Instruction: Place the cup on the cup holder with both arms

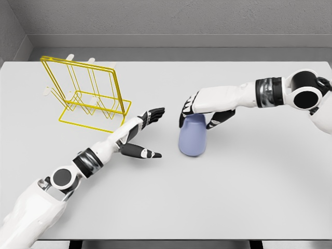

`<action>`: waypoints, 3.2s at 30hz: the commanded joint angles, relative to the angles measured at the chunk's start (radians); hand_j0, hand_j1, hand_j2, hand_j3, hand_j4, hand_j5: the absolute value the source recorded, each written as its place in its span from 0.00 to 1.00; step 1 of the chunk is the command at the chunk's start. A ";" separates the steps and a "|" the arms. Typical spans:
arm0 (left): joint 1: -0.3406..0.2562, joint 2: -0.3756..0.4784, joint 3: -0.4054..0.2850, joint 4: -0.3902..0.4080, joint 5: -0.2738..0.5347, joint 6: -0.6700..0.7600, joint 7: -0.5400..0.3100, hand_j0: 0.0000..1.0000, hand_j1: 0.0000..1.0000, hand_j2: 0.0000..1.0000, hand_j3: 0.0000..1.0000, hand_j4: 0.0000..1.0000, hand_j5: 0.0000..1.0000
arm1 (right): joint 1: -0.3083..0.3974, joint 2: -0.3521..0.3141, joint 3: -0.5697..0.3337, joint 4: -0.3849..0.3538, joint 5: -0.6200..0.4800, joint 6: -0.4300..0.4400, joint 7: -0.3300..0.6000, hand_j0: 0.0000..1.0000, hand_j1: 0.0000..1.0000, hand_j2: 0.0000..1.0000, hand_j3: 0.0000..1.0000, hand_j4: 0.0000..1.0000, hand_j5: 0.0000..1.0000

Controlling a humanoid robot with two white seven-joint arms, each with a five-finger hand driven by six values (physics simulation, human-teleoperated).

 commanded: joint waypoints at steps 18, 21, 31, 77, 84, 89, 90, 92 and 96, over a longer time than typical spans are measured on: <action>0.000 -0.056 -0.014 -0.004 0.008 0.003 -0.001 1.00 1.00 1.00 1.00 1.00 1.00 | -0.002 -0.098 -0.078 0.051 -0.013 0.003 0.000 1.00 1.00 1.00 1.00 1.00 1.00; 0.000 -0.065 -0.017 -0.009 0.007 -0.002 -0.001 1.00 1.00 1.00 1.00 1.00 1.00 | -0.002 -0.118 -0.102 0.070 -0.008 0.003 0.000 1.00 1.00 1.00 1.00 1.00 1.00; -0.006 -0.102 -0.046 0.001 -0.008 -0.002 -0.012 1.00 1.00 1.00 1.00 1.00 1.00 | 0.032 -0.168 -0.091 0.153 -0.010 0.003 -0.332 1.00 1.00 1.00 1.00 1.00 1.00; -0.048 -0.199 -0.074 0.083 -0.030 -0.038 -0.072 0.45 0.45 0.45 0.45 0.45 0.45 | 0.118 -0.203 -0.182 0.209 -0.010 0.003 -0.332 1.00 1.00 1.00 1.00 1.00 1.00; -0.043 -0.179 -0.058 0.033 -0.001 -0.038 -0.089 0.44 0.44 0.44 0.44 0.44 0.44 | 0.117 -0.197 -0.182 0.211 -0.011 0.003 -0.332 1.00 1.00 1.00 1.00 1.00 1.00; -0.041 -0.046 -0.031 -0.127 0.119 -0.031 -0.090 0.44 0.44 0.44 0.44 0.44 0.44 | 0.117 -0.197 -0.186 0.211 -0.011 0.003 -0.331 1.00 1.00 1.00 1.00 1.00 1.00; -0.041 -0.021 -0.029 -0.154 0.136 -0.028 -0.090 0.44 0.44 0.44 0.44 0.44 0.44 | 0.118 -0.197 -0.186 0.211 -0.011 0.003 -0.332 1.00 1.00 1.00 1.00 1.00 1.00; -0.037 0.042 -0.014 -0.228 0.166 -0.026 -0.086 0.44 0.44 0.44 0.44 0.44 0.44 | 0.117 -0.197 -0.186 0.209 -0.011 0.003 -0.331 1.00 1.00 1.00 1.00 1.00 1.00; -0.009 0.163 0.042 -0.277 0.255 -0.031 -0.086 0.44 0.44 0.44 0.44 0.44 0.44 | 0.118 -0.197 -0.186 0.209 -0.010 0.003 -0.331 1.00 1.00 1.00 1.00 1.00 1.00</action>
